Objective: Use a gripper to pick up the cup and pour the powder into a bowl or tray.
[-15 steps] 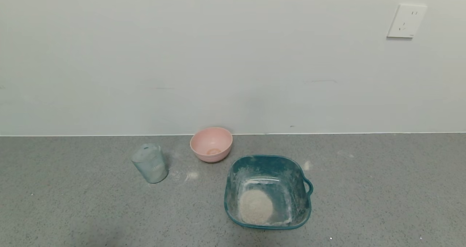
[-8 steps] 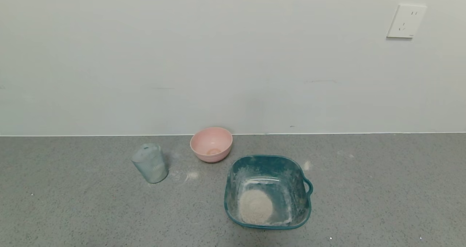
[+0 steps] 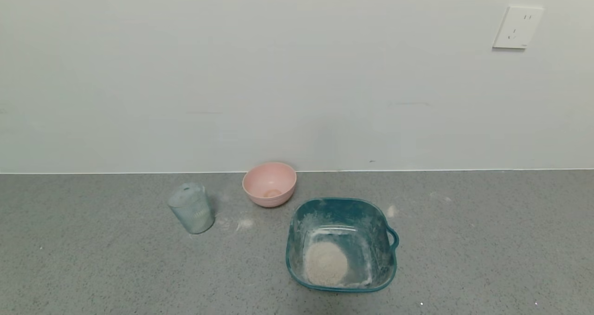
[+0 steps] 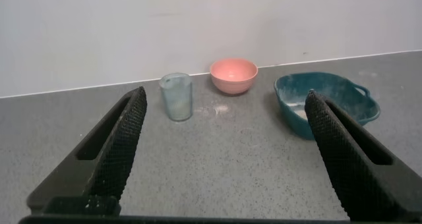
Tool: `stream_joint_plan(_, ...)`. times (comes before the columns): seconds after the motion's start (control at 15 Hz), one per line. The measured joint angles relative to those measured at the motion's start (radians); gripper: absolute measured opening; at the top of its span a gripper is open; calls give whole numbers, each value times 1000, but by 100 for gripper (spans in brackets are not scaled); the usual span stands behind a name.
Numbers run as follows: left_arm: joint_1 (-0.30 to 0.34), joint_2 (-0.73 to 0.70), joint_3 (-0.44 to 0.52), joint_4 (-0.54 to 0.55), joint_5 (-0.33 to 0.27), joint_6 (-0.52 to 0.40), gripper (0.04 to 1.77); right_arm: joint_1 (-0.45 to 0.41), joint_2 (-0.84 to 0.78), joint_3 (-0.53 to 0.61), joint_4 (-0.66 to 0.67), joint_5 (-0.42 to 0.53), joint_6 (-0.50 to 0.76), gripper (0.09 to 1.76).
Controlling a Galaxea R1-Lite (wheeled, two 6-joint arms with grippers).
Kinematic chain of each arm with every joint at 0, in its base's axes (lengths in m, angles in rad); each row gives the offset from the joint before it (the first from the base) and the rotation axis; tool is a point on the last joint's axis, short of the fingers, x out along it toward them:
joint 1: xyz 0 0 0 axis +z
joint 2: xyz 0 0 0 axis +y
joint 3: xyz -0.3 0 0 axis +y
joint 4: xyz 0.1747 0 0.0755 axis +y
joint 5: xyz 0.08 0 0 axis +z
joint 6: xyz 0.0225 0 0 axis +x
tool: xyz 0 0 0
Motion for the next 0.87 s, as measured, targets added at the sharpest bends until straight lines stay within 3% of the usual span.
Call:
stream_joint_plan(0.13, 0, -47, 58, -26, 5, -4, 172, 0, 0, 0, 0, 0, 0, 171)
stream_joint_plan(0.53, 1, -95, 375, -300, 83, -41, 172, 0, 0, 0, 3, 1, -1, 171)
stream_joint_plan(0.87, 1, -97, 504, -350, 152, -47, 172, 0, 0, 0, 4, 1, -3, 171)
